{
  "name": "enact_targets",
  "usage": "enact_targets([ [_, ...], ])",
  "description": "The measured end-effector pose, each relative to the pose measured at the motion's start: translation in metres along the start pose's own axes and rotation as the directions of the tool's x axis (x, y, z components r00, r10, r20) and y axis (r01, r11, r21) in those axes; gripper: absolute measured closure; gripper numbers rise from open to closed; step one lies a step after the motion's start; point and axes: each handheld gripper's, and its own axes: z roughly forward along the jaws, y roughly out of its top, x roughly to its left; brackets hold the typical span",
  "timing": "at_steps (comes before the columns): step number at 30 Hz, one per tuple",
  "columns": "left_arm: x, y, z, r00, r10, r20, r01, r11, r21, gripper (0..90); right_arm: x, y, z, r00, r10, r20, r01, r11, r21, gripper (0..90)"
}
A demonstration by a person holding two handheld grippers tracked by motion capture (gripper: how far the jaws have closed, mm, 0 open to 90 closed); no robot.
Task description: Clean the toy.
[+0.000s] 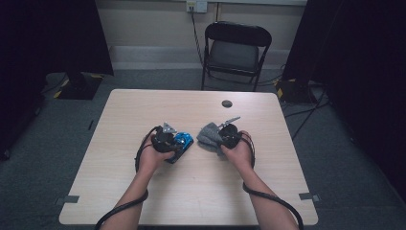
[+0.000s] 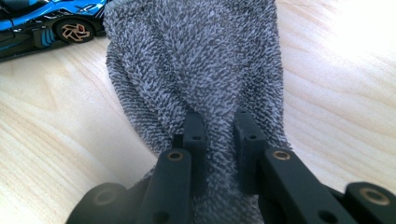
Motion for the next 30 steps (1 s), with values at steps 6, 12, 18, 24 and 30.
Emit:
enact_targets([
  [6,-0.001,-0.001,-0.001,0.9999,-0.002,-0.011,0.002,1.0000,0.000,47.2,0.010,0.001,0.002,1.0000,-0.004,0.005,0.004,1.0000,-0.004,78.2],
  [12,-0.002,0.000,-0.001,0.9998,-0.012,-0.014,0.012,0.9999,0.001,47.5,0.037,0.005,0.006,0.9982,-0.053,-0.026,0.053,0.9986,-0.003,78.2],
  [18,-0.001,-0.001,-0.001,0.9998,-0.011,-0.019,0.011,0.9999,-0.003,47.7,0.054,0.006,0.009,0.9926,-0.101,-0.068,0.101,0.9949,0.002,78.1],
  [24,-0.002,-0.001,-0.001,0.9997,-0.016,-0.020,0.016,0.9999,-0.004,47.7,0.068,0.004,0.008,0.9854,-0.133,-0.106,0.134,0.9909,0.004,78.0],
  [30,-0.002,-0.002,-0.001,0.9997,-0.018,-0.014,0.018,0.9998,-0.009,47.8,0.063,0.002,0.005,0.9876,-0.100,-0.121,0.100,0.9950,-0.010,78.0],
])
